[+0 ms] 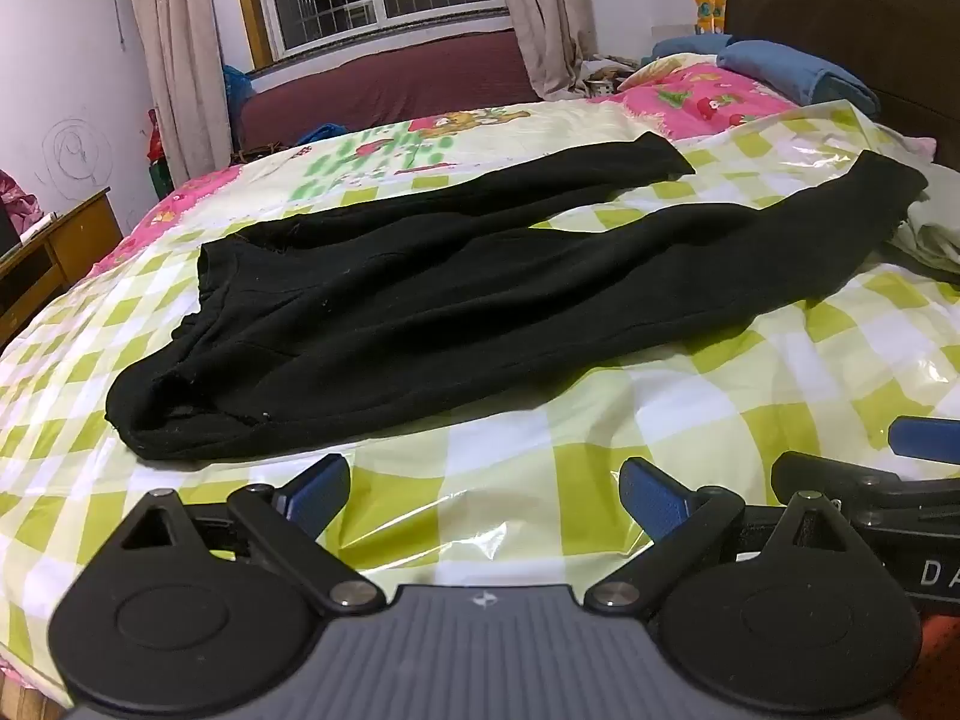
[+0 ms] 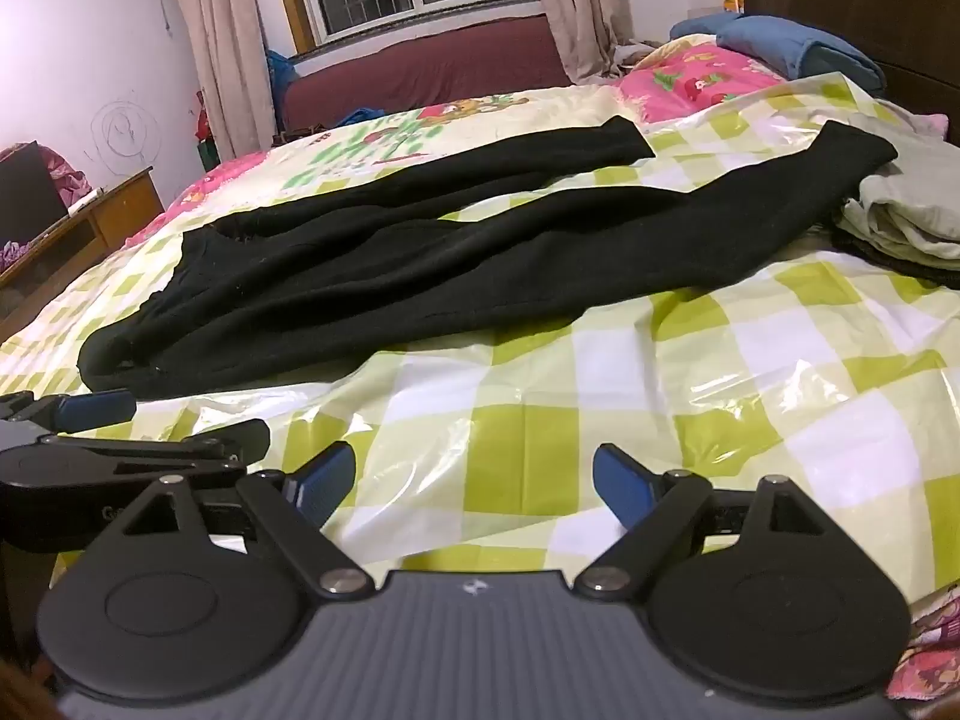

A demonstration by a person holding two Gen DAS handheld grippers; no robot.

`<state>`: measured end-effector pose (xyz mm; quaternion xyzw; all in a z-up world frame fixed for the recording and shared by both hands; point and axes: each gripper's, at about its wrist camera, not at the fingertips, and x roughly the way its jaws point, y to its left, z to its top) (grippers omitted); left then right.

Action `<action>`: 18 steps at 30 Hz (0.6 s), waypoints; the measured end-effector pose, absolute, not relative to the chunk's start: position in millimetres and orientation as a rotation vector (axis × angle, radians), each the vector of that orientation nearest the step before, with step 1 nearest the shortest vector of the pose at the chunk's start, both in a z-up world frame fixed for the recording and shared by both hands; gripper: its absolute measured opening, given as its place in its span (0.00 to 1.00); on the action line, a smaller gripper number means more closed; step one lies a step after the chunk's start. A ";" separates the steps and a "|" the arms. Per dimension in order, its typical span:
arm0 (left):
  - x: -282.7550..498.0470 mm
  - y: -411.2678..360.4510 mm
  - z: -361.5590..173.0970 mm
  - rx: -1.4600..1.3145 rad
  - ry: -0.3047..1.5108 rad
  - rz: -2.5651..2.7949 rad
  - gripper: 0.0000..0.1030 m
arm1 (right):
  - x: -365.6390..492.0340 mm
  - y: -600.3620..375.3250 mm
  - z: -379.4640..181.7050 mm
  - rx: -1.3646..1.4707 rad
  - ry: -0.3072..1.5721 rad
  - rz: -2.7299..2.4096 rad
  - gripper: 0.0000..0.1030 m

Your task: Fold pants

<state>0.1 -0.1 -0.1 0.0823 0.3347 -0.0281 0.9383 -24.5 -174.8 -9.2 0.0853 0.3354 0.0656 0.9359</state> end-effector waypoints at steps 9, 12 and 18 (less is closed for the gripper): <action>0.1 -0.2 -0.2 0.167 0.685 -0.059 1.00 | -23.4 -175.0 -9.7 0.172 0.687 0.132 0.84; -0.3 0.3 0.2 0.162 0.685 -0.057 1.00 | -21.7 -174.5 -11.1 0.165 0.690 0.130 0.84; 1.4 0.5 -1.4 0.157 0.688 -0.054 1.00 | -23.7 -172.2 -10.6 0.153 0.692 0.126 0.84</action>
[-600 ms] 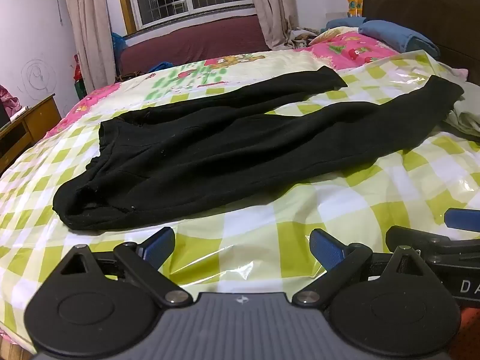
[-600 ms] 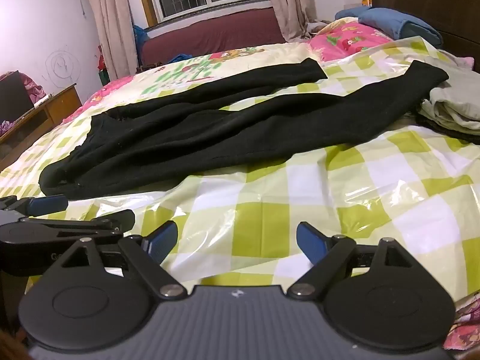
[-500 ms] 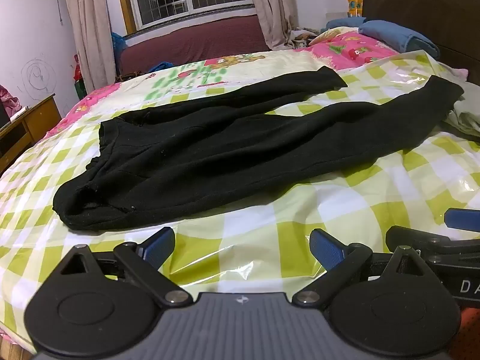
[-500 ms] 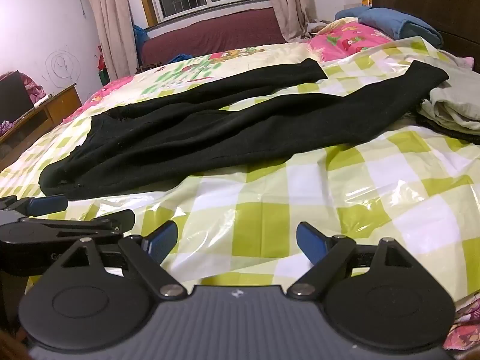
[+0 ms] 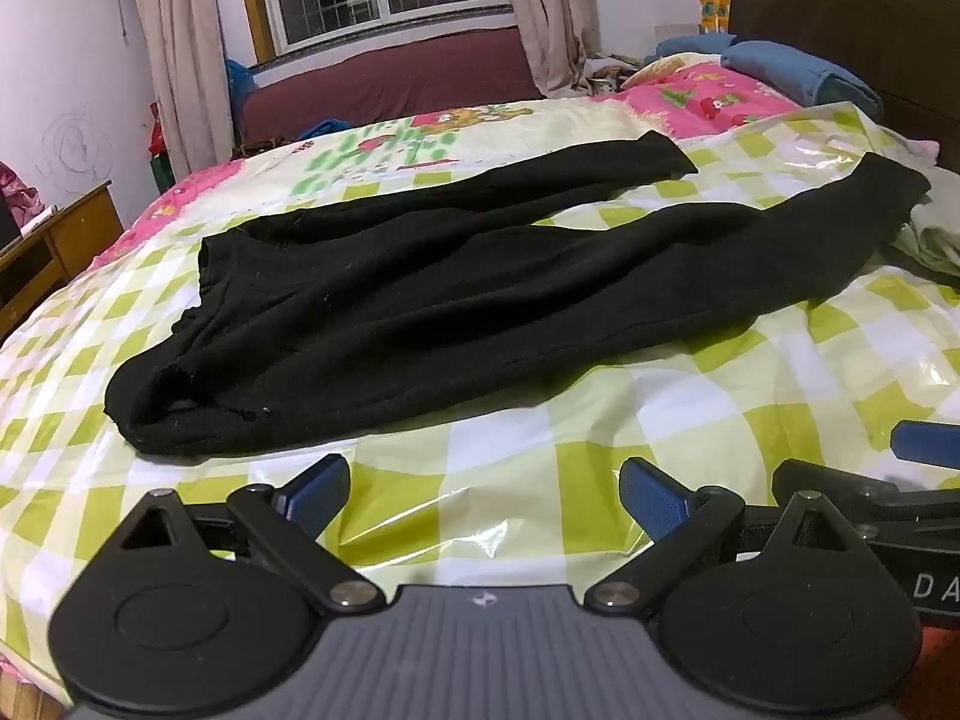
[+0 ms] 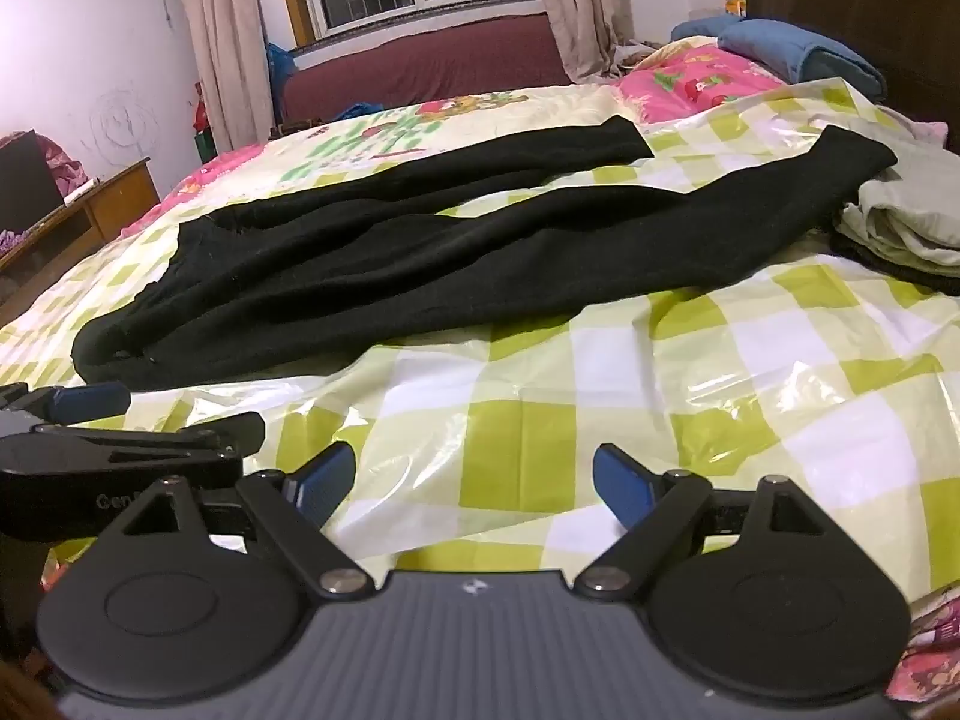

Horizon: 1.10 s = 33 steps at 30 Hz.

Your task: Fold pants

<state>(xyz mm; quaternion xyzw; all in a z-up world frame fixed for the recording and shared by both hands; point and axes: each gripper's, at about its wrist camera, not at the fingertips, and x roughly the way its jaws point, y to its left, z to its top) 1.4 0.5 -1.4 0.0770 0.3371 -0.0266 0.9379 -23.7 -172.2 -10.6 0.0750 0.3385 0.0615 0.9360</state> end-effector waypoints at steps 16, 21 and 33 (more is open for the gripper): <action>2.4 0.3 -3.6 0.160 0.692 -0.056 1.00 | -23.2 -171.3 -12.2 0.136 0.701 0.114 0.84; 2.5 -0.2 -4.4 0.162 0.696 -0.056 1.00 | -22.8 -170.2 -12.2 0.132 0.704 0.111 0.84; 2.7 -0.3 -5.3 0.163 0.700 -0.056 1.00 | -23.0 -169.5 -12.7 0.126 0.709 0.107 0.84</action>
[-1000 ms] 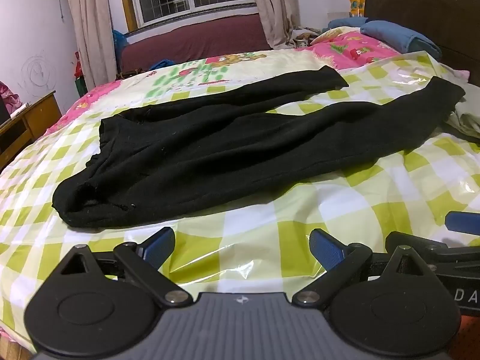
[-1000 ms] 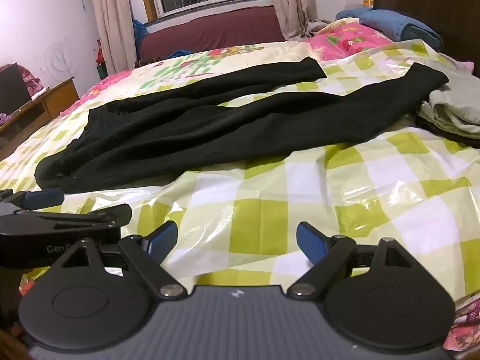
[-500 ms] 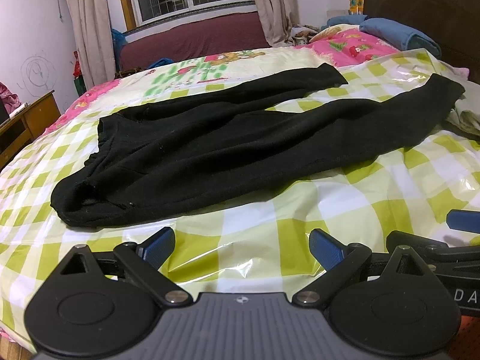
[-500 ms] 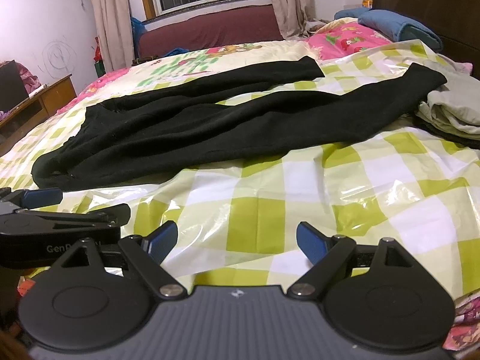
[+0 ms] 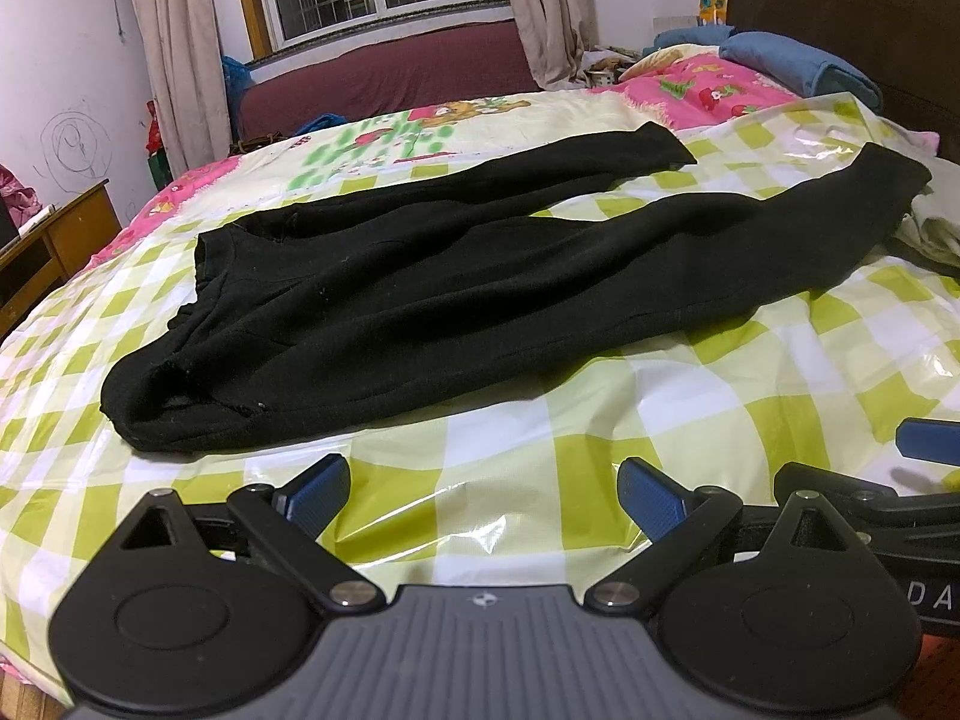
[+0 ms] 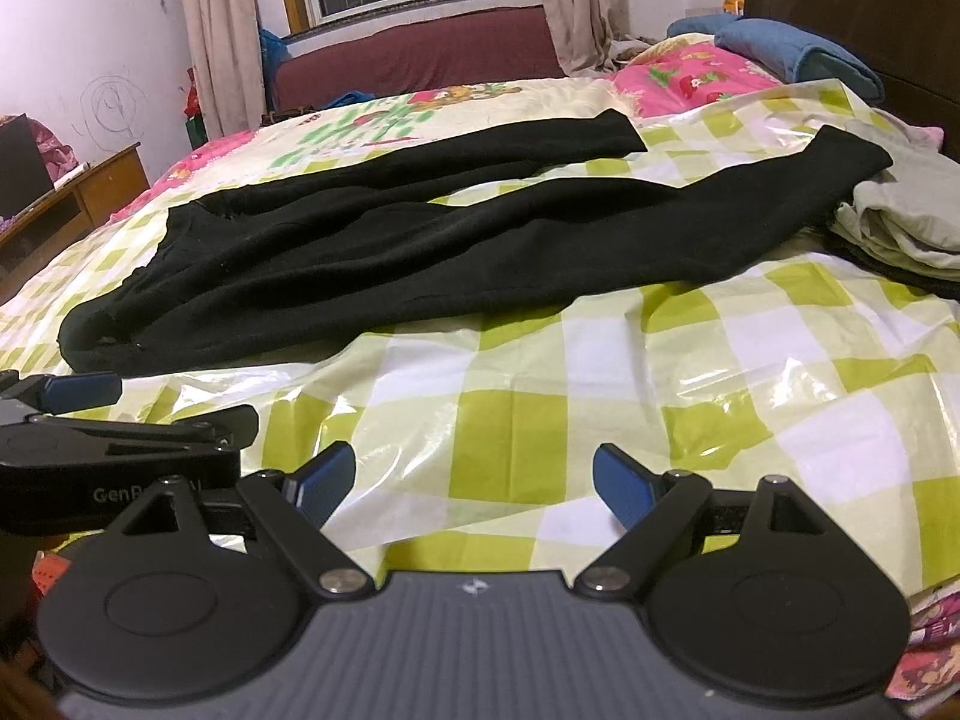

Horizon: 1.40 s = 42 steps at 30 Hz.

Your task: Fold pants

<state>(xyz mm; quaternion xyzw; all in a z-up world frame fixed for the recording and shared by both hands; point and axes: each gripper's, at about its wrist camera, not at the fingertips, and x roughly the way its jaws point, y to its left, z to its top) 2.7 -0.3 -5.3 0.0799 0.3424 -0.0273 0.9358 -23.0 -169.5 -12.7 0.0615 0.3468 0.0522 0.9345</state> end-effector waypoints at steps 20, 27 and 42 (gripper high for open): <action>2.8 -0.3 -5.1 0.164 0.701 -0.056 1.00 | -22.9 -169.1 -12.7 0.124 0.712 0.106 0.84; 3.0 0.1 -6.0 0.161 0.701 -0.054 1.00 | -23.1 -169.5 -13.4 0.123 0.712 0.105 0.84; 4.5 1.6 -7.8 0.152 0.705 -0.052 1.00 | -24.0 -169.5 -14.3 0.122 0.720 0.101 0.84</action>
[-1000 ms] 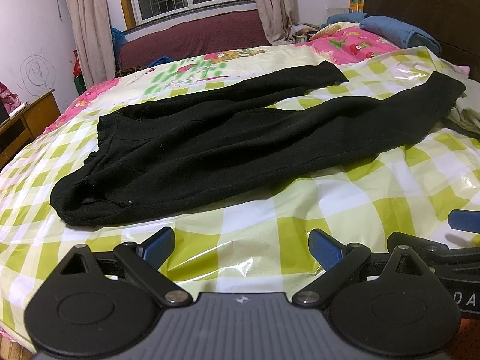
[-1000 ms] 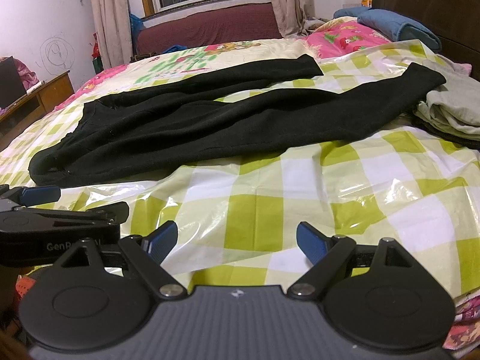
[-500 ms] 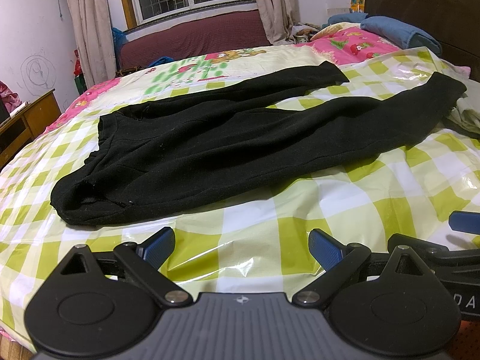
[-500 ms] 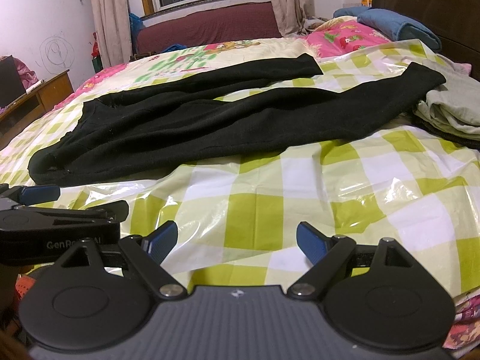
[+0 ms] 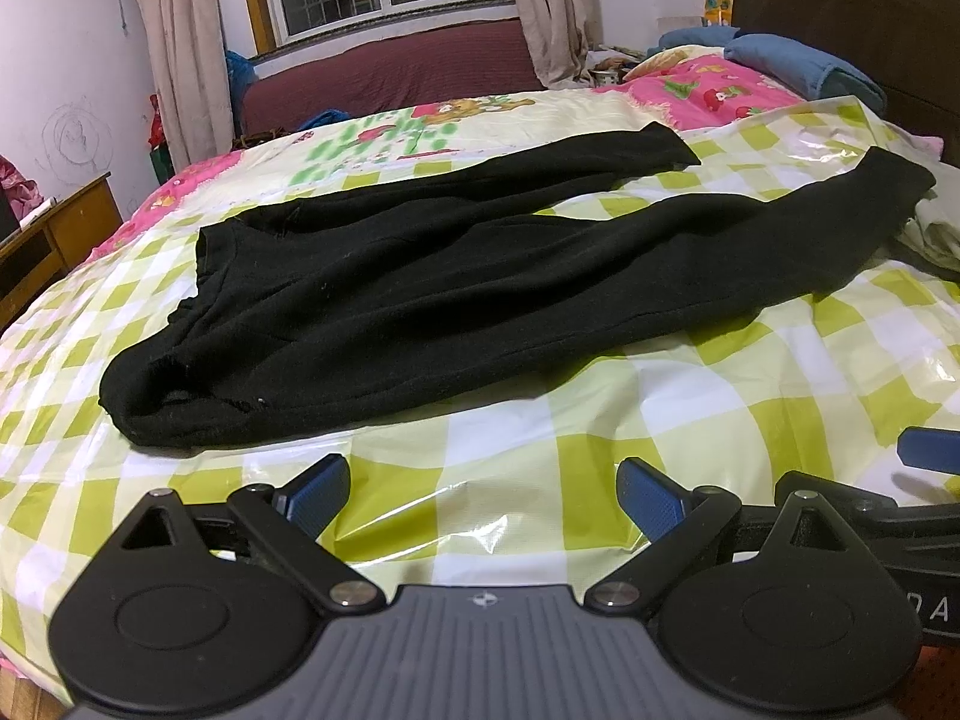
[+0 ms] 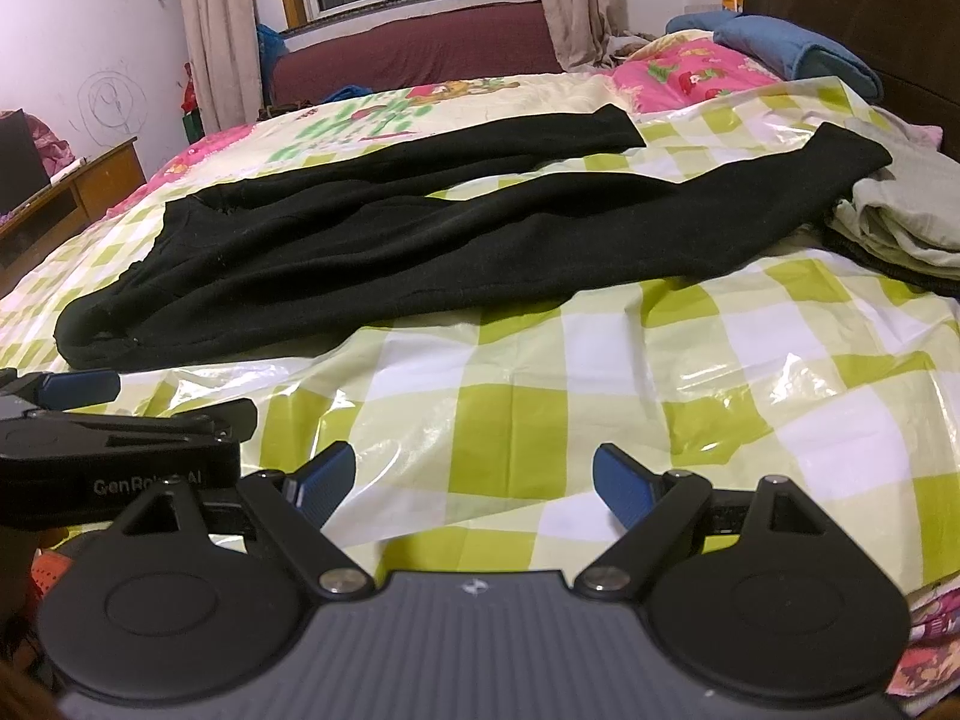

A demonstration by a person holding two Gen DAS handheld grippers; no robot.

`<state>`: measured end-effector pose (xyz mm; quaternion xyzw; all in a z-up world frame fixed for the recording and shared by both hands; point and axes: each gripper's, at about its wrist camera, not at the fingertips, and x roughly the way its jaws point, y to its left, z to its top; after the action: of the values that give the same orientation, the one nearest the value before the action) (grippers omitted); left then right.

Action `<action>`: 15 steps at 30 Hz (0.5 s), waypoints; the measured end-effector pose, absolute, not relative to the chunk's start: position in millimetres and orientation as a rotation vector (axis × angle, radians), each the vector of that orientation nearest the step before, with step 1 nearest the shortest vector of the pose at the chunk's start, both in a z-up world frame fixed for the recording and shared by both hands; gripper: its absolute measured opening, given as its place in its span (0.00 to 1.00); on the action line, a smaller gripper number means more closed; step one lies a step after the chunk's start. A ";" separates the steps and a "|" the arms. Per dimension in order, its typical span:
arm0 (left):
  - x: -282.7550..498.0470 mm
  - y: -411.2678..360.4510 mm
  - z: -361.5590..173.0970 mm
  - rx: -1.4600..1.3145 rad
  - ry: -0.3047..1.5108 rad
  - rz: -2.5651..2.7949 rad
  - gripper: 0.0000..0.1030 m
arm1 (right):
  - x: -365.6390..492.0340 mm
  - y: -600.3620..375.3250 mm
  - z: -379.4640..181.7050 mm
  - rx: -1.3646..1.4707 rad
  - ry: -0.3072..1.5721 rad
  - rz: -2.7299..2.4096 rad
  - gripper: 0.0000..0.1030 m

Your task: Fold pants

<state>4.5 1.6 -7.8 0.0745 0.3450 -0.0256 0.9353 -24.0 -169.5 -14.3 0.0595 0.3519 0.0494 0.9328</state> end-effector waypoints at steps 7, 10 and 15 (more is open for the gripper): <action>6.3 1.5 -7.7 0.144 0.710 -0.048 1.00 | -22.4 -167.6 -13.6 0.122 0.728 0.098 0.84; 6.2 1.2 -7.8 0.145 0.711 -0.047 1.00 | -22.4 -167.6 -13.6 0.122 0.728 0.098 0.84; 6.8 1.1 -7.3 0.140 0.711 -0.045 1.00 | -21.9 -166.4 -13.2 0.118 0.727 0.095 0.84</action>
<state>6.8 1.1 -7.3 0.0687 0.3478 -0.0222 0.9348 -21.9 -166.4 -13.2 0.0578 0.3552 0.0462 0.9319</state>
